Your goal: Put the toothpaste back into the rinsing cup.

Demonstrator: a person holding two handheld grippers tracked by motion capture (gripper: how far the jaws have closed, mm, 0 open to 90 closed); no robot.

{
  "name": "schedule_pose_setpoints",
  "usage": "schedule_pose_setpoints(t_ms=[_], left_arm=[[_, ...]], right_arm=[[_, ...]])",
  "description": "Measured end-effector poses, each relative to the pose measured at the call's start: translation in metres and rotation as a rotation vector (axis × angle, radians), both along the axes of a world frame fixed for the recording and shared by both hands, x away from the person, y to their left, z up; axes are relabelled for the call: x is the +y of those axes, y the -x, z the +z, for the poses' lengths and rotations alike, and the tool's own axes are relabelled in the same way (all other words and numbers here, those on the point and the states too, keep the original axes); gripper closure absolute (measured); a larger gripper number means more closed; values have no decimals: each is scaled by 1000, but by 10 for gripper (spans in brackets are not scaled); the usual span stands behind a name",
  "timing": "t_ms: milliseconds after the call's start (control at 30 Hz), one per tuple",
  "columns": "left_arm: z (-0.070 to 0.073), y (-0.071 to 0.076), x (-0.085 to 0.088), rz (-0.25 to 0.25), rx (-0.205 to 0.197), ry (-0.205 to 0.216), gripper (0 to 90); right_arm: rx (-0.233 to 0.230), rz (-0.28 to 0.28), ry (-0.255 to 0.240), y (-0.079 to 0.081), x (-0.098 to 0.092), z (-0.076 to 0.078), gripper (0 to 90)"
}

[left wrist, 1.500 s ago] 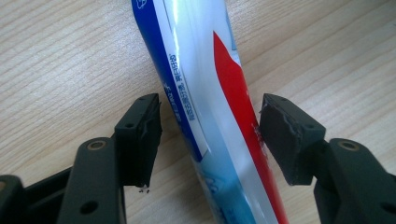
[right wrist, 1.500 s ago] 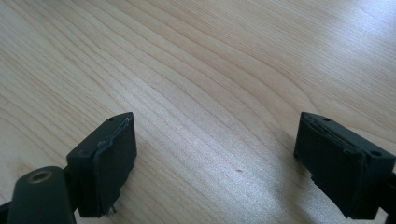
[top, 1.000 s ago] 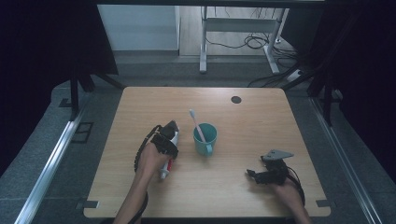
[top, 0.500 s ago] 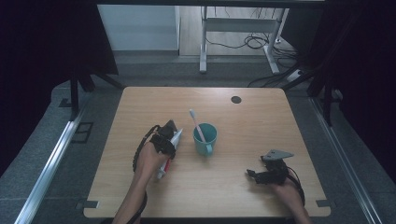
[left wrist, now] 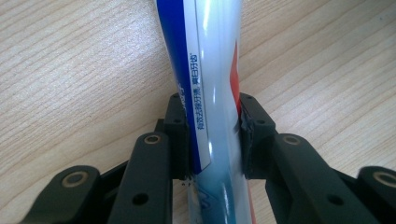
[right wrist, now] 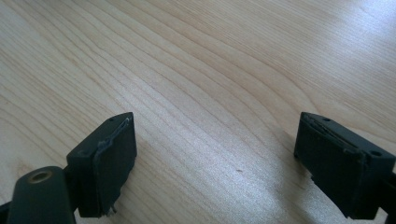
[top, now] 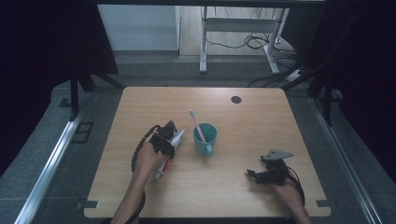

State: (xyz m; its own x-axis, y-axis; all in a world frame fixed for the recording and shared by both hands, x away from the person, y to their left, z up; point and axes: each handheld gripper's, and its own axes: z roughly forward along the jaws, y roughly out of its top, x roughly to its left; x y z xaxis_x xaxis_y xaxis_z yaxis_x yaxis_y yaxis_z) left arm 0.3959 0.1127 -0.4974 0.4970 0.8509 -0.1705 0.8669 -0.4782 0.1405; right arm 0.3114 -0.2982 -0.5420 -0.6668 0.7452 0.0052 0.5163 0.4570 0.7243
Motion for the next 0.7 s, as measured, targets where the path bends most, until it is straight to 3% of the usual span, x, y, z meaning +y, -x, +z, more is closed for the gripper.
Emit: schedule_pose_setpoints(t_ms=[333, 700], left_arm=[[9, 4, 3, -19, -37, 18, 691], [22, 12, 9, -22, -124, 59, 693]], right_arm=[[0, 0, 0, 0, 0, 0, 131], [0, -1, 1, 0, 0, 0, 131]])
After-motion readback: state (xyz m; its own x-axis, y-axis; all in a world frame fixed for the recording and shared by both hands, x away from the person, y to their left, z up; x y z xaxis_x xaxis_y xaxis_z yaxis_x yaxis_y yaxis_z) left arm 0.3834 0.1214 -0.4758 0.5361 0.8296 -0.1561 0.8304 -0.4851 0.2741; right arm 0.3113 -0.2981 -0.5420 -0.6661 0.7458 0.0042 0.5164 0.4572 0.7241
